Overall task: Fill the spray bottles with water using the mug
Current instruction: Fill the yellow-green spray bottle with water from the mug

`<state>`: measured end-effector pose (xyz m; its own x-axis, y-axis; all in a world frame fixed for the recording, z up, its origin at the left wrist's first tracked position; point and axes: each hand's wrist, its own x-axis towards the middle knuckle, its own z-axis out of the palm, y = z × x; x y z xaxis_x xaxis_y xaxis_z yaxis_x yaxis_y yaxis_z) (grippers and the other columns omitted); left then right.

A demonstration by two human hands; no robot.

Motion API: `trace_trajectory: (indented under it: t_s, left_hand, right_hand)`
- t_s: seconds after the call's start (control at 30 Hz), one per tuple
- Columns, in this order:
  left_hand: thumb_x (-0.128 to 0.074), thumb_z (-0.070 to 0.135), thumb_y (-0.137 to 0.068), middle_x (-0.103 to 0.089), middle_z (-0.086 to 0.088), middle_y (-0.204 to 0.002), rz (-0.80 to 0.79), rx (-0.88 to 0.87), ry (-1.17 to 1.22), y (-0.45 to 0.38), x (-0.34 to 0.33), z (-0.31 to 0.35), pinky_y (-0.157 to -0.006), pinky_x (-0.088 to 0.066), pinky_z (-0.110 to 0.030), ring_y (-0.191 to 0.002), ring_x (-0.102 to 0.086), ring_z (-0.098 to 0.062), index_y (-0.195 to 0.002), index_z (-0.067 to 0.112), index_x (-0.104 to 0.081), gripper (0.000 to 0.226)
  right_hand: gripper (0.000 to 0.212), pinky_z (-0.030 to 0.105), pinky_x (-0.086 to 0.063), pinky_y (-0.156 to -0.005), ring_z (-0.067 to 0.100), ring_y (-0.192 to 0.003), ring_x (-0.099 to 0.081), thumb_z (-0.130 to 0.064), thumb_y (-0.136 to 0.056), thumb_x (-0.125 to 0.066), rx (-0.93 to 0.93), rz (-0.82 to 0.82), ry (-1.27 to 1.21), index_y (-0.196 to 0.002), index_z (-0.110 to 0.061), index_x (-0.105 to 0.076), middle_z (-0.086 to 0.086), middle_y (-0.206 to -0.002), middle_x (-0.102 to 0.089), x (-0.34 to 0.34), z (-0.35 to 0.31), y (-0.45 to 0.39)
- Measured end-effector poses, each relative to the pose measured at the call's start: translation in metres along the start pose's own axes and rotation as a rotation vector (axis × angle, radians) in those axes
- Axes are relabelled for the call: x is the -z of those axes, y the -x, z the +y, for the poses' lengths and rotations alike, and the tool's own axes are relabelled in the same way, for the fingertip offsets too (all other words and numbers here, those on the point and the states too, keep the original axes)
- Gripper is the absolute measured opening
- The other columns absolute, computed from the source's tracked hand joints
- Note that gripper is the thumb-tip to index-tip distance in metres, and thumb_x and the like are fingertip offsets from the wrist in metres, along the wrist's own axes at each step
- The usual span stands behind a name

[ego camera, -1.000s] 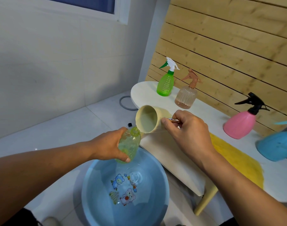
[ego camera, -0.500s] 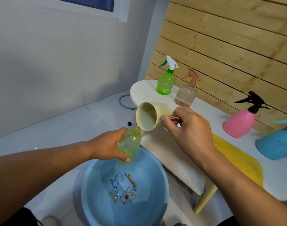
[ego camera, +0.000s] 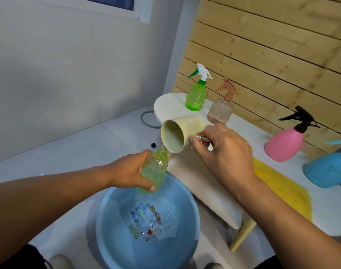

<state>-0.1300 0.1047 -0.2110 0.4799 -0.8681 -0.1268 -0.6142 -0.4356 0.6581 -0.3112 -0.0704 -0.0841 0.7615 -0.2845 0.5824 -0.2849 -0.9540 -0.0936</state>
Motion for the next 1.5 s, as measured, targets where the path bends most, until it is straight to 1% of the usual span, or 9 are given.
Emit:
trace_trajectory:
  t_s: [0.37, 0.47, 0.73, 0.83, 0.97, 1.1, 1.27, 1.4, 1.5]
  left_hand:
    - [-0.095, 0.051, -0.065, -0.066, 0.018, -0.113, 0.013, -0.014, 0.051, -0.001, -0.001, 0.0, -0.088, -0.056, -0.03, -0.104, -0.065, -0.005, -0.129, 0.039, -0.047, 0.081]
    - [-0.096, 0.05, -0.065, -0.066, 0.018, -0.112, 0.019, -0.023, 0.085, -0.003, -0.002, -0.001, -0.086, -0.055, -0.027, -0.104, -0.066, -0.005, -0.126, 0.042, -0.047, 0.079]
    - [-0.095, 0.054, -0.062, -0.067, 0.018, -0.113, 0.009, -0.034, 0.133, -0.007, -0.005, -0.002, -0.091, -0.058, -0.032, -0.105, -0.067, -0.006, -0.124, 0.043, -0.049, 0.079]
    - [-0.097, 0.046, -0.065, -0.067, 0.018, -0.114, 0.017, -0.042, 0.183, -0.007, -0.005, -0.001, -0.09, -0.057, -0.027, -0.106, -0.067, -0.004, -0.127, 0.04, -0.05, 0.079]
    - [-0.098, 0.029, -0.069, -0.07, 0.012, -0.115, 0.017, -0.033, 0.277, -0.007, -0.002, -0.001, -0.091, -0.059, -0.03, -0.105, -0.069, -0.005, -0.128, 0.034, -0.052, 0.075]
    - [-0.095, 0.016, -0.071, -0.071, 0.005, -0.115, -0.016, -0.038, 0.361, -0.006, 0.0, -0.007, -0.093, -0.06, -0.036, -0.108, -0.071, -0.011, -0.124, 0.03, -0.056, 0.067]
    - [-0.094, 0.007, -0.072, -0.071, 0.009, -0.115, -0.055, -0.032, 0.357, -0.003, 0.0, -0.015, -0.088, -0.058, -0.026, -0.109, -0.07, -0.008, -0.124, 0.032, -0.057, 0.069]
    - [-0.096, 0.012, -0.07, -0.069, 0.01, -0.114, -0.066, -0.031, 0.272, -0.002, -0.001, -0.023, -0.084, -0.053, -0.016, -0.105, -0.068, -0.005, -0.122, 0.031, -0.057, 0.068]
    - [-0.096, 0.019, -0.068, -0.069, 0.015, -0.111, -0.054, -0.042, 0.214, -0.001, -0.002, -0.03, -0.083, -0.051, -0.016, -0.102, -0.067, -0.004, -0.118, 0.036, -0.056, 0.066]
  right_hand:
    - [0.038, 0.033, -0.042, -0.044, 0.027, -0.071, -0.055, -0.05, -0.098, -0.053, 0.198, 0.155, 0.134, -0.076, -0.02, -0.061, -0.001, -0.075, -0.054, 0.004, -0.006, 0.004]
    - [0.036, 0.03, -0.038, -0.043, 0.027, -0.069, -0.054, -0.045, -0.1, -0.056, 0.269, 0.217, 0.166, -0.075, -0.019, -0.062, 0.0, -0.075, -0.055, 0.005, -0.008, 0.004]
    - [0.032, 0.029, -0.023, -0.051, 0.027, -0.064, -0.05, -0.037, -0.1, -0.058, 0.391, 0.286, 0.246, -0.076, -0.017, -0.063, 0.002, -0.074, -0.055, 0.008, -0.011, 0.003]
    - [0.033, 0.03, -0.034, -0.048, 0.027, -0.07, -0.054, -0.045, -0.1, -0.055, 0.238, 0.163, 0.146, -0.079, -0.02, -0.061, 0.0, -0.078, -0.056, 0.006, -0.01, 0.004]
    - [0.041, 0.033, -0.027, -0.053, 0.016, -0.065, -0.046, -0.058, -0.097, -0.05, -0.195, -0.072, -0.09, -0.077, -0.022, -0.047, -0.005, -0.074, -0.053, -0.007, 0.0, 0.002]
    - [0.046, 0.033, -0.036, -0.057, 0.017, -0.07, -0.055, -0.059, -0.097, -0.049, -0.431, -0.262, -0.297, -0.081, -0.017, -0.056, -0.004, -0.07, -0.059, -0.027, 0.013, 0.001]
    - [0.047, 0.037, -0.046, -0.077, 0.03, -0.093, -0.063, -0.054, -0.101, -0.044, -0.516, -0.535, -0.331, -0.097, -0.011, -0.065, 0.007, -0.094, -0.068, -0.072, 0.019, 0.002]
    - [0.045, 0.043, -0.05, -0.09, 0.031, -0.094, -0.058, -0.036, -0.107, -0.036, -0.541, -0.775, -0.335, -0.108, -0.001, -0.064, 0.019, -0.102, -0.062, -0.123, 0.029, 0.016]
    - [0.034, 0.039, -0.046, -0.089, 0.036, -0.112, -0.058, -0.018, -0.107, -0.033, -0.444, -0.955, -0.206, -0.123, 0.002, -0.056, 0.026, -0.121, -0.058, -0.169, 0.032, 0.033]
